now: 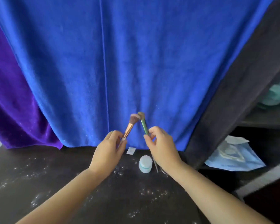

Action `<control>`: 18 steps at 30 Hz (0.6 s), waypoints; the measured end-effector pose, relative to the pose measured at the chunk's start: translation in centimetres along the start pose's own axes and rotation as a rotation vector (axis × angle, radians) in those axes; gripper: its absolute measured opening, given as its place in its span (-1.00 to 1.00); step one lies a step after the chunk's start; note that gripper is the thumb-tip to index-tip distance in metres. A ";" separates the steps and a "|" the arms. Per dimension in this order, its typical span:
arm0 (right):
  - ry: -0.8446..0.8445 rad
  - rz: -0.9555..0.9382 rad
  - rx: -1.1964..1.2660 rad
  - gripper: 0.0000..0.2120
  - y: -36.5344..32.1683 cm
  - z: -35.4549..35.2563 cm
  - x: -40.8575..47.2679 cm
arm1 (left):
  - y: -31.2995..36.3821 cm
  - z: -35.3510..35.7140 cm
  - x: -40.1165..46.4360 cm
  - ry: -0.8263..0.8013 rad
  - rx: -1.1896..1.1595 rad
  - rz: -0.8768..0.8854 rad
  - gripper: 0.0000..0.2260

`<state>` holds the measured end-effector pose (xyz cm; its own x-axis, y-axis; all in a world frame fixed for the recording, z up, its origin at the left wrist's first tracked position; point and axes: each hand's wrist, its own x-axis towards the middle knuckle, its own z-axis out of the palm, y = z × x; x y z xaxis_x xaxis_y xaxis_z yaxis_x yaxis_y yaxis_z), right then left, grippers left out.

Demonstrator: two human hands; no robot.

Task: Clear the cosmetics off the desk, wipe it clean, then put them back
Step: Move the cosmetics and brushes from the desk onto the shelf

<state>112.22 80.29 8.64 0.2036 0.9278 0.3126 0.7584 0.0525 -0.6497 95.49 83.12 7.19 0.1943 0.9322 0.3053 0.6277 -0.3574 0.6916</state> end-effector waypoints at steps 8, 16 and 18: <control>0.462 -0.135 -0.007 -0.90 5.0 -19.8 -3.7 | 18.6 5.3 -1.0 -0.021 -0.261 0.370 -0.89; 0.416 0.072 -0.087 -0.91 12.1 -31.9 -2.7 | 32.6 12.3 0.4 -0.098 0.099 0.522 -0.59; 0.318 0.071 -0.100 -0.85 12.5 -31.6 -1.4 | 34.0 13.6 2.0 -0.091 0.362 0.437 -0.58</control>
<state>140.98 68.03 21.94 0.4288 0.7651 0.4803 0.7895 -0.0590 -0.6109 127.51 73.57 22.38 0.5475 0.7093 0.4440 0.6896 -0.6830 0.2408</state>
